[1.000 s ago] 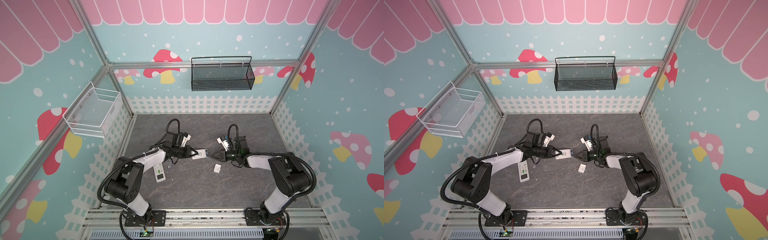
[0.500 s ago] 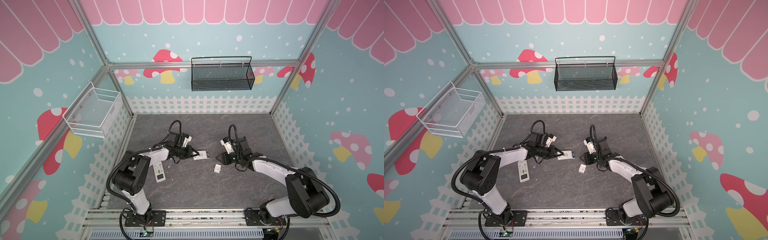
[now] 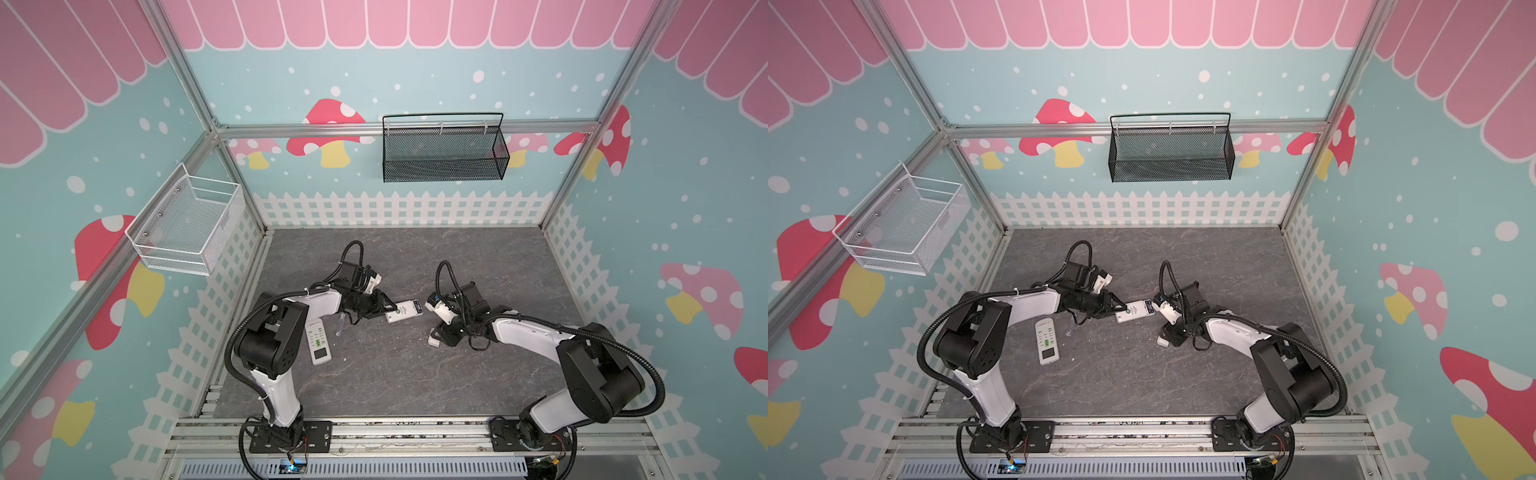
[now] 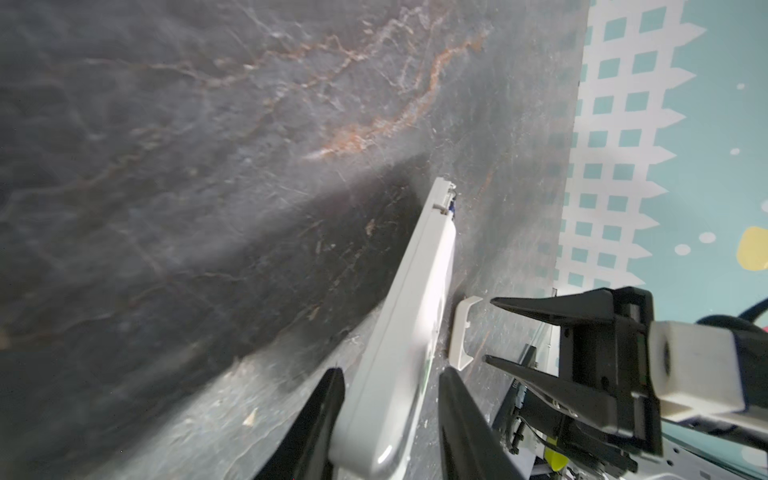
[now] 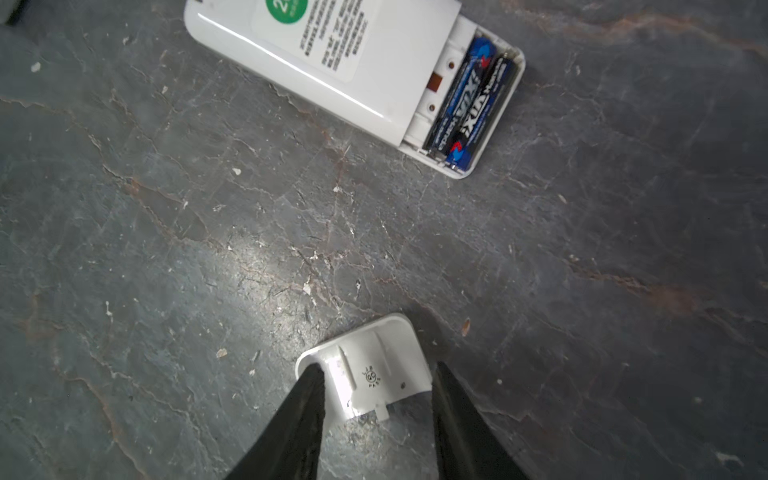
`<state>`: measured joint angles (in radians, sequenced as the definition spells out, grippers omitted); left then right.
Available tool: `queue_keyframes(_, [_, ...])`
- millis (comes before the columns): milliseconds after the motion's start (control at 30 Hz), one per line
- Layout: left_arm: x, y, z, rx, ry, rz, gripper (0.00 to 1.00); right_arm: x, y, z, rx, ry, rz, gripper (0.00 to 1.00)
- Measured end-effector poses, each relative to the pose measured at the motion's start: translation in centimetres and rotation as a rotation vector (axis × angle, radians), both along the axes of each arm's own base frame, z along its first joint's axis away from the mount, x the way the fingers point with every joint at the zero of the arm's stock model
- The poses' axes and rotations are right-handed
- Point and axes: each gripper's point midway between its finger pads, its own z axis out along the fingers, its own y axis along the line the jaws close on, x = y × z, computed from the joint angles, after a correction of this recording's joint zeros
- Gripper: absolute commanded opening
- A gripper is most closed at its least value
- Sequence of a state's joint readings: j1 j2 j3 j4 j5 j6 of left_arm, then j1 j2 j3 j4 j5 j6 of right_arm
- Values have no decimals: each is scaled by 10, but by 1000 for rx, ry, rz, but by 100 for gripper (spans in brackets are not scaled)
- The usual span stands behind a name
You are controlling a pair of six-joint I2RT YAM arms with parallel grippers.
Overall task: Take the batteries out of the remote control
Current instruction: 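Lower the remote onto the table with the left gripper and release it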
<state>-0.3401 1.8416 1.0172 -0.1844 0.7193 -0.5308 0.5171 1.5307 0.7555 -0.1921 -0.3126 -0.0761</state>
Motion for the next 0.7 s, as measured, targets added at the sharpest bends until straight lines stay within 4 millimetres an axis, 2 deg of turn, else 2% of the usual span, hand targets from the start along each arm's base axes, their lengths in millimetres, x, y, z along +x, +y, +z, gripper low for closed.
queue_keyframes(133, [2,10,-6,45,9,22,43,-1,-2,-6,-25,2,20,45])
queue_keyframes(400, [8,23,-9,136,-24,27,59,2,-3,-14,-51,-2,34,45])
queue_keyframes(567, [9,34,10,194,-103,28,70,5,-5,-16,-61,-14,34,45])
queue_keyframes(700, [10,41,30,233,-183,24,72,7,-6,-15,-60,-20,32,43])
